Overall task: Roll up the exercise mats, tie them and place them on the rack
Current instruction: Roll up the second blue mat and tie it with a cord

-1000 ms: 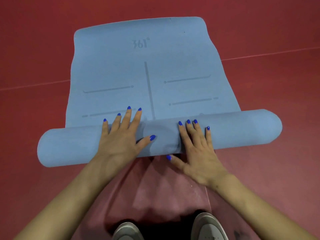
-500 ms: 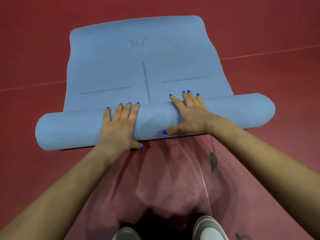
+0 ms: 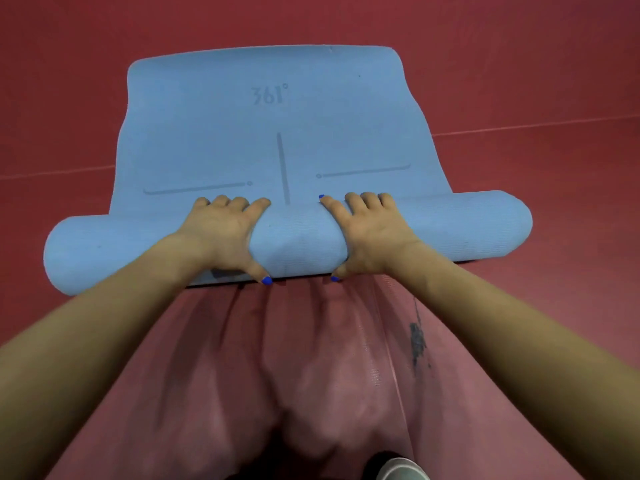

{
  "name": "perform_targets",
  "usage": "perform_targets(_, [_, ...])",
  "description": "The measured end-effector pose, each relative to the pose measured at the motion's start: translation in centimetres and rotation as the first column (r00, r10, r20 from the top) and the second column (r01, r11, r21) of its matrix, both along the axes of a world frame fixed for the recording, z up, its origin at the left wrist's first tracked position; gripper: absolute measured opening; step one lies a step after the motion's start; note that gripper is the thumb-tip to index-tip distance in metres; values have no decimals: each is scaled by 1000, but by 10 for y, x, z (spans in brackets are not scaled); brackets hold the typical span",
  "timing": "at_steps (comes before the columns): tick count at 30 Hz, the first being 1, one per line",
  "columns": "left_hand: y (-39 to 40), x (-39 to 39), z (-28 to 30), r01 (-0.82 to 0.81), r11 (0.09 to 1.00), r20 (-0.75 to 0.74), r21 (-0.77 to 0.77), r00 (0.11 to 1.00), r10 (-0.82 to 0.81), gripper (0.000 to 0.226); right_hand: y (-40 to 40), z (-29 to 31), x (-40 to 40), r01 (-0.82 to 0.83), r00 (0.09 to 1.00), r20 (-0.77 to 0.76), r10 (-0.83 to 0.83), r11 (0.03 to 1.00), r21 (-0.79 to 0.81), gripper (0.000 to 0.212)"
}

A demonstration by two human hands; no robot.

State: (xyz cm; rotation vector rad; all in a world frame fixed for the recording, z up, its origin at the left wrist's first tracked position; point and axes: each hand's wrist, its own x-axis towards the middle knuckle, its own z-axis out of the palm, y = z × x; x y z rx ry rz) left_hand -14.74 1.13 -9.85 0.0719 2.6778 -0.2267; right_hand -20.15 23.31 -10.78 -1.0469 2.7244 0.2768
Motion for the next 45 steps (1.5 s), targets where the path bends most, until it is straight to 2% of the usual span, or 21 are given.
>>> perform_targets(5, [4,-4,10,123,991,18,-56,992,-122,115,4,4,-1,-75,995,-57,76,997,17,118])
perform_targets(8, [11,11,13,152,988,8,-37,988,-152,108,10,7,9,-100,994,-50,100,995,14,114])
perform_targets(12, [21,58,8,204,978,-66,-34,976,-206,114,28,4,46,-124,991,-55,122,992,-22,111])
perform_targets(15, [34,95,2,217,976,-46,34,975,-215,122,47,1,82,-111,994,-9,111,993,-49,109])
perform_targets(19, [46,130,-4,209,967,-97,146,976,-197,116,63,7,118,-87,994,56,89,995,-43,106])
perform_targets(25, [59,163,-2,232,954,-32,190,973,-230,113,80,10,159,-29,985,168,29,1000,-5,106])
perform_targets(30, [66,188,2,246,932,22,266,965,-261,103,90,10,183,-59,970,239,50,998,33,106])
perform_targets(35, [64,196,-2,183,931,31,316,979,-203,105,87,11,178,-100,969,228,92,995,26,109])
perform_targets(39, [63,205,-6,65,918,86,392,991,-107,121,89,8,176,-105,962,255,96,994,24,114])
perform_targets(45, [57,224,-3,91,901,-87,424,994,-60,85,93,9,166,-36,961,269,61,994,-99,117])
